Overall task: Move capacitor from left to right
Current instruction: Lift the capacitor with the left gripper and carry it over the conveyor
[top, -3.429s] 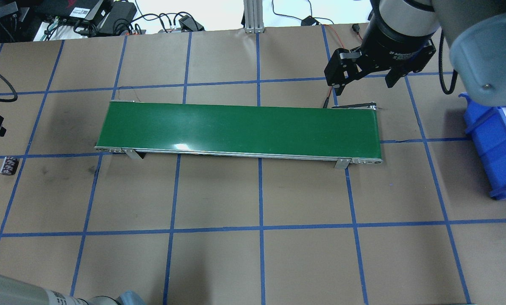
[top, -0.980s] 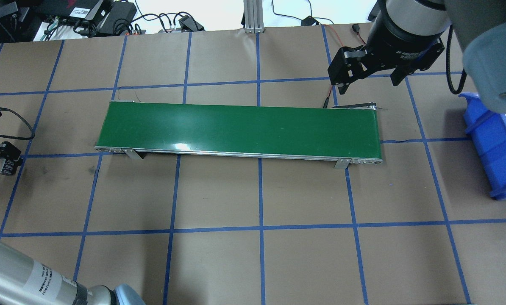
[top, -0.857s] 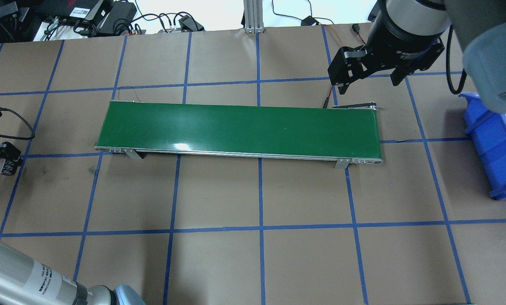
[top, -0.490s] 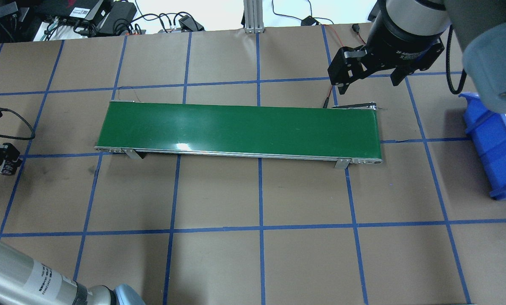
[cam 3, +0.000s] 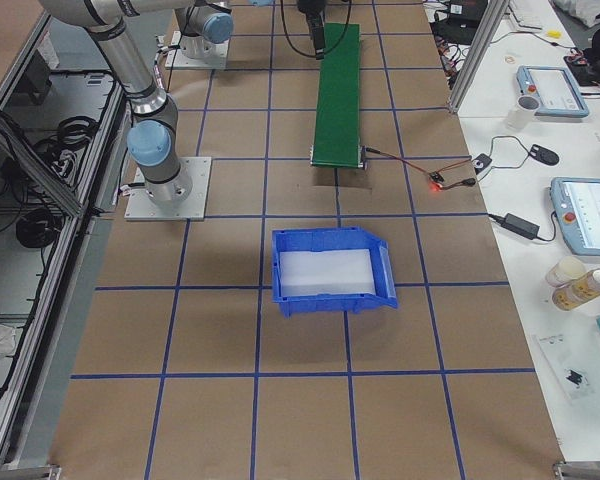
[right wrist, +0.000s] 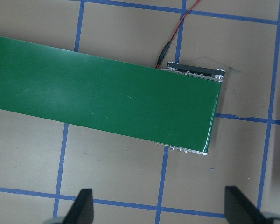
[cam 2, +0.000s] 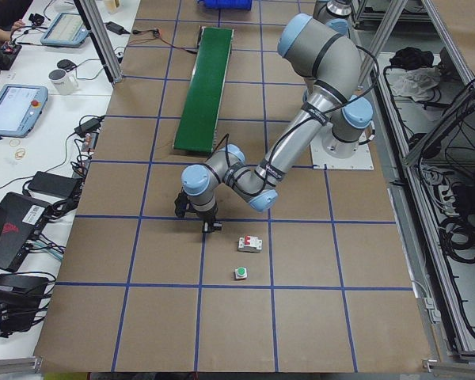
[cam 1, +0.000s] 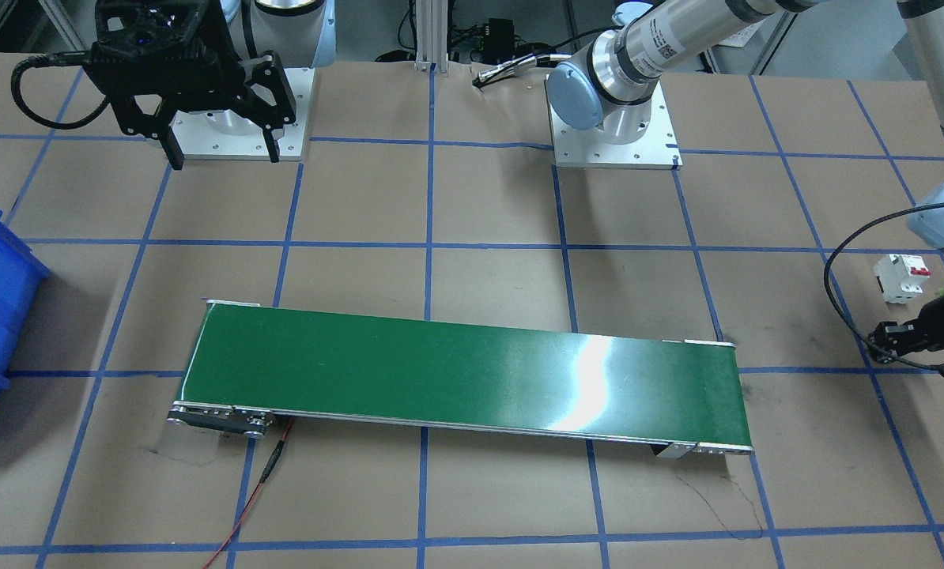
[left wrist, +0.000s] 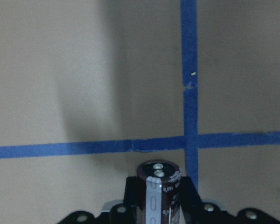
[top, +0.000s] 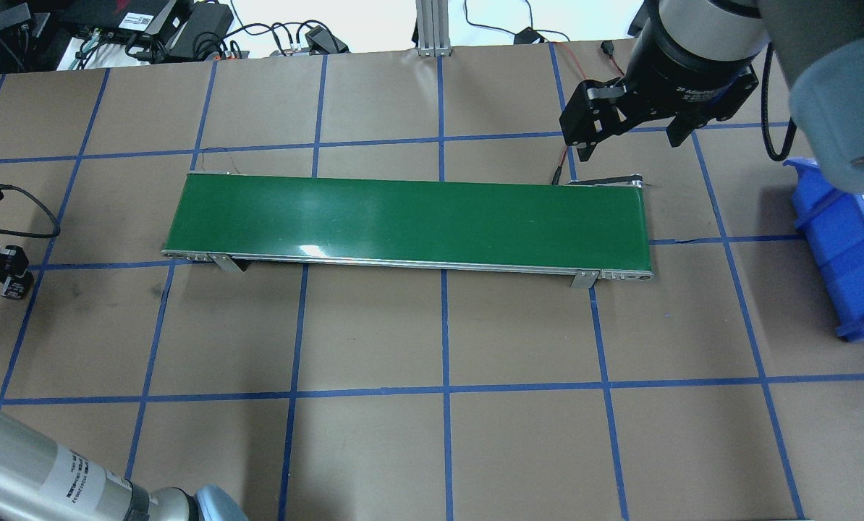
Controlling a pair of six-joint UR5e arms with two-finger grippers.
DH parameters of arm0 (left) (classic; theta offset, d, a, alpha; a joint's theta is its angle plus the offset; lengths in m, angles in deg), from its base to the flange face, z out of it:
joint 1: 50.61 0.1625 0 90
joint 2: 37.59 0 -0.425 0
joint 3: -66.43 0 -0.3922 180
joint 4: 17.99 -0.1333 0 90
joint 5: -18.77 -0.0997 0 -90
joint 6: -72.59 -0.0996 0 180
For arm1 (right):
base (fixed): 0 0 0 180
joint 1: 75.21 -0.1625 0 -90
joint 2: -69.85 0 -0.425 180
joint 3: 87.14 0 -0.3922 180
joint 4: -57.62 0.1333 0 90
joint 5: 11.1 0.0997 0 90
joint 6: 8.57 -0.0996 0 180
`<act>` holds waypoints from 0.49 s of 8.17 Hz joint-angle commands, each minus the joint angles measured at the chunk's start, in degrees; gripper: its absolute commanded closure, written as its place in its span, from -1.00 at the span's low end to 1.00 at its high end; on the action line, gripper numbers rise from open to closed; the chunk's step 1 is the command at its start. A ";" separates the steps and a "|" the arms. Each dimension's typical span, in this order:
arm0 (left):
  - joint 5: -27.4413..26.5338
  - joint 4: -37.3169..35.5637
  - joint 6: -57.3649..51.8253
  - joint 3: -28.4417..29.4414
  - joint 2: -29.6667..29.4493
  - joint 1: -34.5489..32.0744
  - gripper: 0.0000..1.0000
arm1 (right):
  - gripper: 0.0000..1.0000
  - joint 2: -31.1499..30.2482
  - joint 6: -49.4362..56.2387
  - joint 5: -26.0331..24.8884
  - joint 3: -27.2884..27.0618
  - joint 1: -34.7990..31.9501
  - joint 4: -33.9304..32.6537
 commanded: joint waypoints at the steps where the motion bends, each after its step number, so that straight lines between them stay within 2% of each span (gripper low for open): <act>1: -2.49 0.00 1.22 0.00 0.26 -0.01 0.73 | -1.00 -0.06 0.00 0.00 0.00 0.00 -0.02; 2: -6.86 0.09 2.88 0.09 0.61 -0.18 0.96 | -1.00 0.03 0.00 0.00 0.00 0.00 0.07; 4: -7.08 0.70 7.35 0.61 4.20 -2.72 1.00 | -1.00 0.03 0.00 0.00 0.00 0.00 0.07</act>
